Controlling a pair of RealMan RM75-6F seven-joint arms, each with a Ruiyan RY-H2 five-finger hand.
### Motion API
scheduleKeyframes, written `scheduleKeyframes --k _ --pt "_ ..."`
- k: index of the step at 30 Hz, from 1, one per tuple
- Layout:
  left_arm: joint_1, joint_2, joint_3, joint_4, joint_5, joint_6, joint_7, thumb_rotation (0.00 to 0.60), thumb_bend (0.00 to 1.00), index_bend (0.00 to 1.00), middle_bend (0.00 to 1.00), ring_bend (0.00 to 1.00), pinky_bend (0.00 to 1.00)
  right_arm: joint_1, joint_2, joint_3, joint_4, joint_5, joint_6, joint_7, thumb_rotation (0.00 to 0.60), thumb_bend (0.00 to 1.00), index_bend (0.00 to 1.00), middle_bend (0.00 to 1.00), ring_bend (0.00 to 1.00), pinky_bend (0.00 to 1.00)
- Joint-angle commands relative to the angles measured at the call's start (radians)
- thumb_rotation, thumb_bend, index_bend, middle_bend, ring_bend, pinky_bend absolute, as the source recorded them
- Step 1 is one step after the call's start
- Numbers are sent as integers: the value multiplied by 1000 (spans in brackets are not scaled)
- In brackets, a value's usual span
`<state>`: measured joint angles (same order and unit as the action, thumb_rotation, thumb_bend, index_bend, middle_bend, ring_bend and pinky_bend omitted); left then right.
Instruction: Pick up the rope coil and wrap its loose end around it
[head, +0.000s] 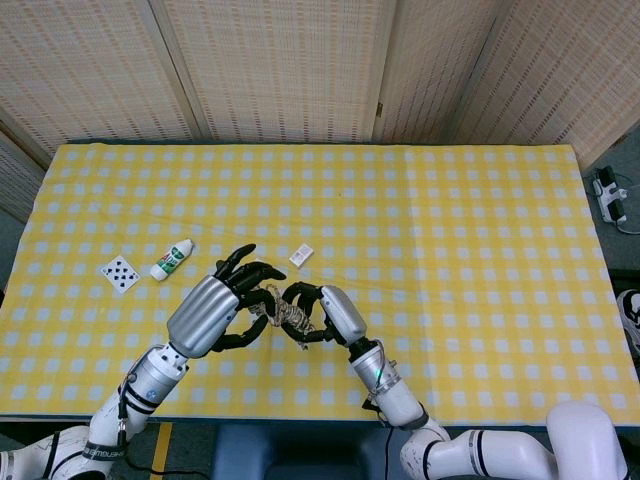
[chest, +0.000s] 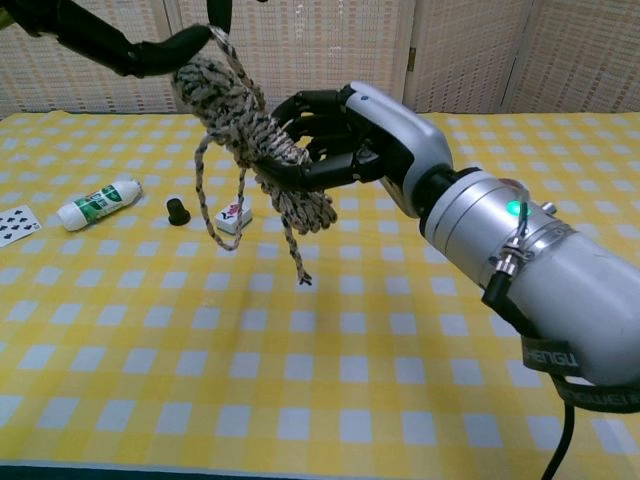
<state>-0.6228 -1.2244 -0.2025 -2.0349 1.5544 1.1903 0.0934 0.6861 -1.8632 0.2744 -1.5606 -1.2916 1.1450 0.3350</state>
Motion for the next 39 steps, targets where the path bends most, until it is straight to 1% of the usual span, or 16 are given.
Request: scheduleKeyframes --k 1,5,7,10,14,19,23,28,33,39 --pt "38 9 42 -11 65 51 -25 600 590 639 291 215 9 -27 -59 49 34 26 58 62 600 809 736 599 645 581" --pt "68 15 83 5 122 89 -55 600 590 640 291 214 7 -43 -97 85 67 26 99 134 600 809 744 600 646 581" --pt "80 18 96 16 134 102 -67 600 590 640 291 214 7 -47 -95 99 69 34 93 167 600 809 744 601 646 581" --pt "107 20 114 47 144 132 -52 600 590 640 291 214 5 -58 -80 127 67 35 94 218 600 809 745 602 655 581" --pt "138 18 139 81 128 149 -82 600 590 639 291 217 1 -71 -53 156 58 33 93 282 600 810 748 605 660 581" --pt "164 11 156 135 80 148 -128 600 589 640 291 218 1 -86 -6 182 45 29 78 361 600 815 755 611 661 581" --pt "175 8 153 178 36 140 -172 600 589 641 291 218 0 -98 31 191 40 18 69 412 600 815 758 615 664 585" --pt "173 1 126 228 -44 108 -198 600 590 642 291 218 0 -109 81 185 25 -1 53 461 600 815 761 617 667 588" --pt "162 -5 102 263 -108 70 -196 600 590 642 291 218 0 -123 135 158 3 -32 35 491 600 815 766 620 671 591" --pt "141 -15 77 294 -161 21 -191 600 589 642 291 218 0 -141 188 128 -22 -90 55 539 600 815 768 622 672 592"
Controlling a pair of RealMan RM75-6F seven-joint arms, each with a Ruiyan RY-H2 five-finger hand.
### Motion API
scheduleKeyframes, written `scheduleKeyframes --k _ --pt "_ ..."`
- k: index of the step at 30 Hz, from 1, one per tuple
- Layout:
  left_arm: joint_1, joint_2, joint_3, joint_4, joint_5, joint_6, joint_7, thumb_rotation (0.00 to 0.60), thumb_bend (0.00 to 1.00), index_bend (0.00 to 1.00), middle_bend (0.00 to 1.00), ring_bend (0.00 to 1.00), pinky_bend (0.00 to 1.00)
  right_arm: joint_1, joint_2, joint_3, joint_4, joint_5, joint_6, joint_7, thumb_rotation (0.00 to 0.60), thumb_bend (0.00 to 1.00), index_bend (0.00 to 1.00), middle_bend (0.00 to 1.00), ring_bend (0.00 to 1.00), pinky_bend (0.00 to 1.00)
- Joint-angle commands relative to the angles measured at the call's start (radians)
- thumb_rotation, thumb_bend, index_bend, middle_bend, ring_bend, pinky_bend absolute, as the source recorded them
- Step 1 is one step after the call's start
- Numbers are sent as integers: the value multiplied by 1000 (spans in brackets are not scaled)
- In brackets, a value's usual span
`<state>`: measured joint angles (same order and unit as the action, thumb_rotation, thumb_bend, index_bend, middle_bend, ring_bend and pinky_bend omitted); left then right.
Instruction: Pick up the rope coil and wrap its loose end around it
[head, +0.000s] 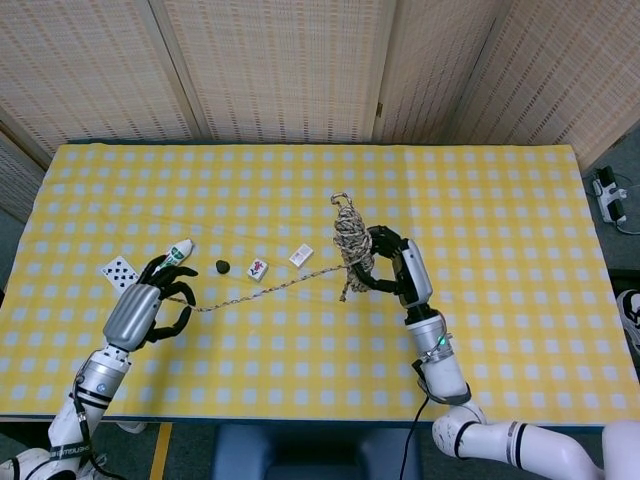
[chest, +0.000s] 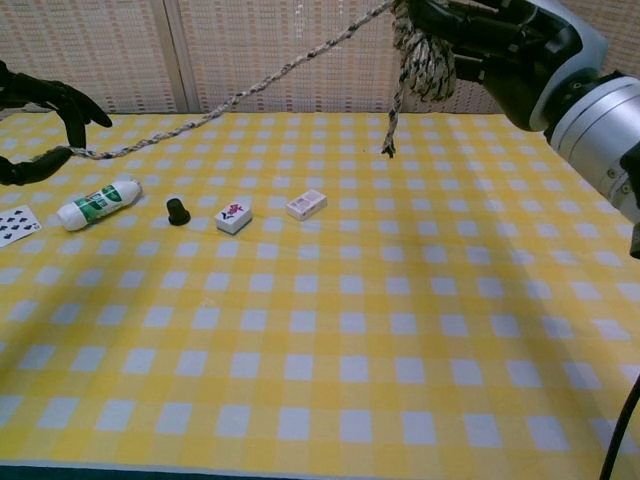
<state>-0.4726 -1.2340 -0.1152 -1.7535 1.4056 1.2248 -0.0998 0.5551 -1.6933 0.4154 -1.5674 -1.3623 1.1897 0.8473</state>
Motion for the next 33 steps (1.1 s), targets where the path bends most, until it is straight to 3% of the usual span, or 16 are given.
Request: scheduleKeyframes --k 1,16,25,33 --pt "-12 -8 -15 19 -19 -17 1 600 589 643 291 217 0 -14 26 -16 -23 -23 11 38 600 815 770 624 674 594" --pt "-60 -26 -71 81 -149 -109 54 600 590 643 291 214 0 -34 121 -96 -68 -135 49 81 600 815 776 629 675 599" --pt "-110 -12 -94 86 -70 -126 39 600 590 643 291 207 0 36 218 -180 -132 -202 -85 -29 600 816 776 629 680 600" --pt "-159 -13 -111 81 -17 -129 92 600 589 643 291 195 0 105 275 -204 -222 -155 -227 -123 600 823 777 631 689 603"
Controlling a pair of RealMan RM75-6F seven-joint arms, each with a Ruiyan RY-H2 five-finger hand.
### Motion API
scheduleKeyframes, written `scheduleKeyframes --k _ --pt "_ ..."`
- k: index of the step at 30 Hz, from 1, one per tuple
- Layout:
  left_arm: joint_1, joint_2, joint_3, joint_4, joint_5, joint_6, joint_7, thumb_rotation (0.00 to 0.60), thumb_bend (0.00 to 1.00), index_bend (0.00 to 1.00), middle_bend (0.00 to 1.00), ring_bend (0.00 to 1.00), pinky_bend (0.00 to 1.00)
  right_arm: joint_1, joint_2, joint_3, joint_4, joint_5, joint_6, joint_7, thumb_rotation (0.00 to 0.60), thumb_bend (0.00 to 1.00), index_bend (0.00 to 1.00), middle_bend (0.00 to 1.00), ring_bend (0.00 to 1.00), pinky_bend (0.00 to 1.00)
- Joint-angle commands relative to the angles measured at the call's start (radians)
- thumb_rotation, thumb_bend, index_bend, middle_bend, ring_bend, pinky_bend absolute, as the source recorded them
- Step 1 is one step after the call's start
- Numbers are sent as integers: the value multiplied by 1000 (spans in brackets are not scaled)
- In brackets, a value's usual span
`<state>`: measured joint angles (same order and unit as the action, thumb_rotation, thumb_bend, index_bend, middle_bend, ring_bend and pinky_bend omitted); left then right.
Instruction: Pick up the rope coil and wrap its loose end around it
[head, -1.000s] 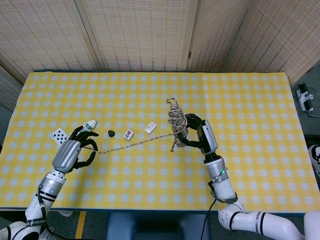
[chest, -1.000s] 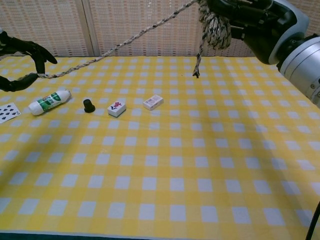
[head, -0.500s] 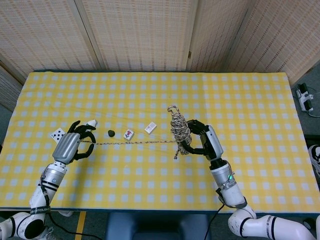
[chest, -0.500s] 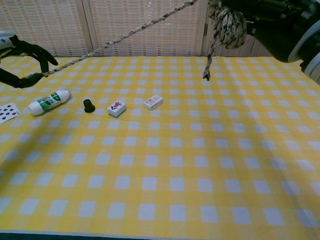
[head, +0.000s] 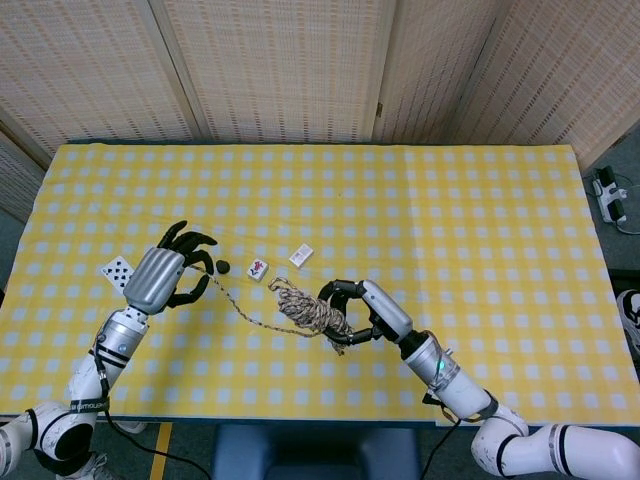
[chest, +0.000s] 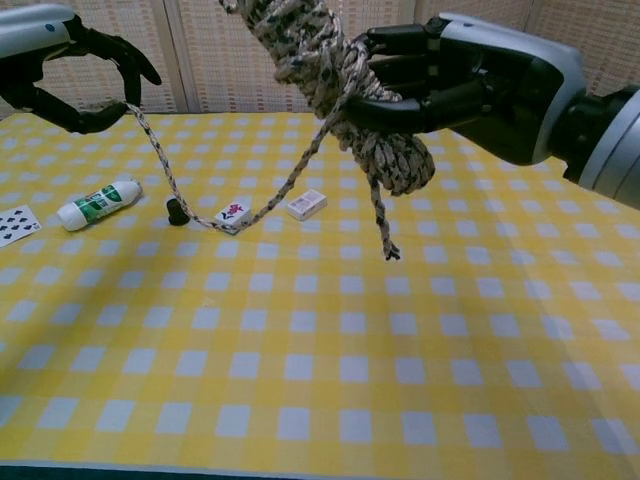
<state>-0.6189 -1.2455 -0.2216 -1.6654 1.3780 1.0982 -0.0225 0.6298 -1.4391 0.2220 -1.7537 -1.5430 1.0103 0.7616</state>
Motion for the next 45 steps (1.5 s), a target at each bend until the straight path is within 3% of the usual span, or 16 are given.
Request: scheduleKeyframes --k 1,17,24,36,45 --pt "-20 -5 -6 -13 14 -4 22 600 589 643 291 194 0 42 24 -13 -47 39 -69 -50 600 824 777 632 690 604" --pt "-129 -88 -39 -70 72 -6 162 600 589 641 290 186 0 135 -22 -19 -93 262 -235 -224 600 836 785 647 694 613" --pt "-152 -115 -33 -122 83 -11 126 600 590 640 281 181 0 155 -84 -9 -70 380 -248 -287 600 857 787 647 695 614" --pt "-121 -133 27 -197 151 50 114 600 589 640 272 169 0 117 -227 70 -29 603 -119 -305 600 858 787 647 705 623" --pt "-68 -141 97 -201 219 112 108 600 589 640 254 159 0 36 -306 153 12 606 15 -215 600 861 793 649 706 629"
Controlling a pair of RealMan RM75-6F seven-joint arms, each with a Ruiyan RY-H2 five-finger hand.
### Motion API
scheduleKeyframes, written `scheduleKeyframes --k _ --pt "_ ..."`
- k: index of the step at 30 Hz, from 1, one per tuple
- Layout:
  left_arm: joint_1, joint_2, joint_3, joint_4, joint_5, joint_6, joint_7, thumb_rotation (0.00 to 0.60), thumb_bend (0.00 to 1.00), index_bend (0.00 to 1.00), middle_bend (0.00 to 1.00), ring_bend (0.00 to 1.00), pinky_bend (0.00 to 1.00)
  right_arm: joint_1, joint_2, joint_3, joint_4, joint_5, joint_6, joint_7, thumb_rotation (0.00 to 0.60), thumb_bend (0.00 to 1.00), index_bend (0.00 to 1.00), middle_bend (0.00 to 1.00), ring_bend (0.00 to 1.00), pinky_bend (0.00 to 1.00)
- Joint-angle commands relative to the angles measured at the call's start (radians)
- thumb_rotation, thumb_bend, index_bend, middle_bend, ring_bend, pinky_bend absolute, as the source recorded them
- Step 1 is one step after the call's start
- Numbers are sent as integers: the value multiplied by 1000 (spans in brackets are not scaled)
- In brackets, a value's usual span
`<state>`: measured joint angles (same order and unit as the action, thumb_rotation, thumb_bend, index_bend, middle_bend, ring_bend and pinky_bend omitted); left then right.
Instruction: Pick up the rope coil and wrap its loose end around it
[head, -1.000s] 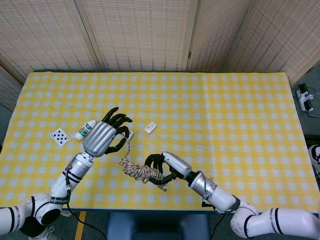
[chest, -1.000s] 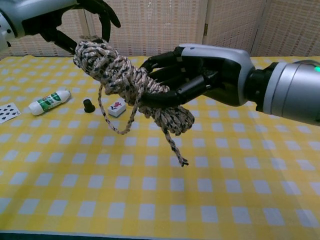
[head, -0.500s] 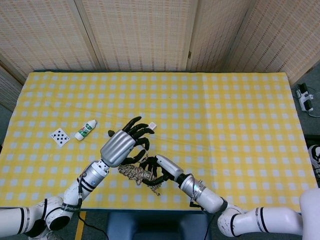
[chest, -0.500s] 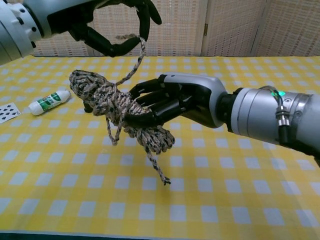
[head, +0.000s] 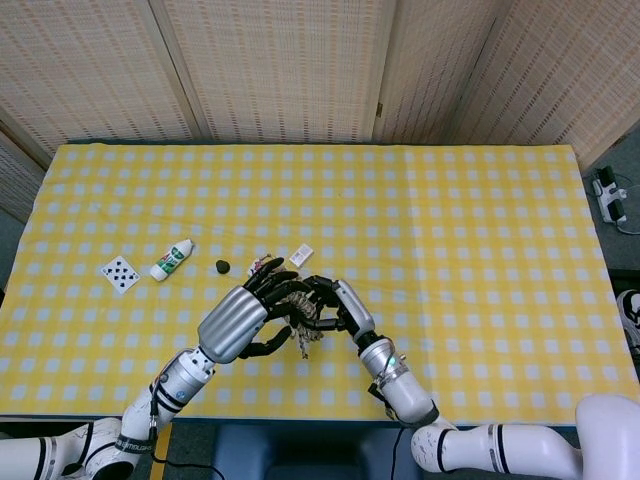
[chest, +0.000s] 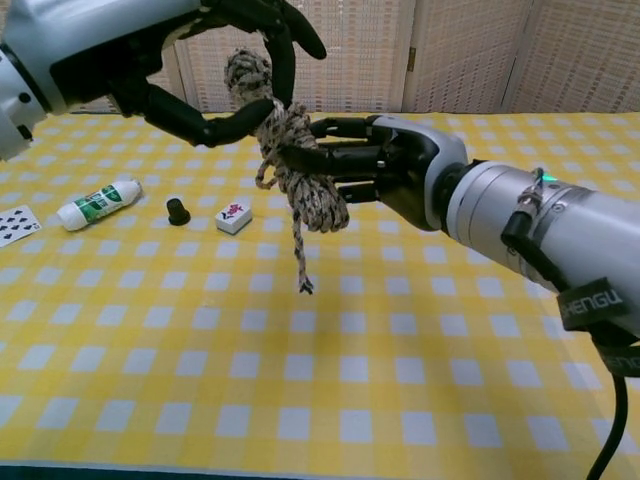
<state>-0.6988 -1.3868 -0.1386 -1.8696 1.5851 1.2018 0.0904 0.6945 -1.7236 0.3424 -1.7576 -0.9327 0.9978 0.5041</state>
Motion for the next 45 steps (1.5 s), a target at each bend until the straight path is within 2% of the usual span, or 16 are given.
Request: scheduleKeyframes --k 1,7,18,29,37,45 --pt "19 2 23 6 18 15 -9 600 589 639 254 159 0 -39 -28 47 24 -9 40 62 600 862 793 649 706 631" --pt "50 7 51 27 32 39 -41 600 589 639 253 157 0 -75 -41 94 57 -63 59 155 600 863 795 651 709 631" --pt "94 16 36 102 -53 55 -149 600 589 640 253 158 0 -127 21 105 80 -214 32 323 600 865 797 651 706 632" --pt "109 45 14 117 -113 21 -303 600 589 640 253 162 0 -144 91 44 105 -431 59 435 600 865 798 651 708 633" --pt "100 67 8 127 -119 -22 -380 600 589 640 253 162 0 -143 128 4 114 -520 98 498 600 865 798 650 711 632" --pt "74 108 -3 121 -128 -83 -396 600 589 640 253 158 0 -116 201 -55 110 -624 97 469 600 865 797 651 710 633"
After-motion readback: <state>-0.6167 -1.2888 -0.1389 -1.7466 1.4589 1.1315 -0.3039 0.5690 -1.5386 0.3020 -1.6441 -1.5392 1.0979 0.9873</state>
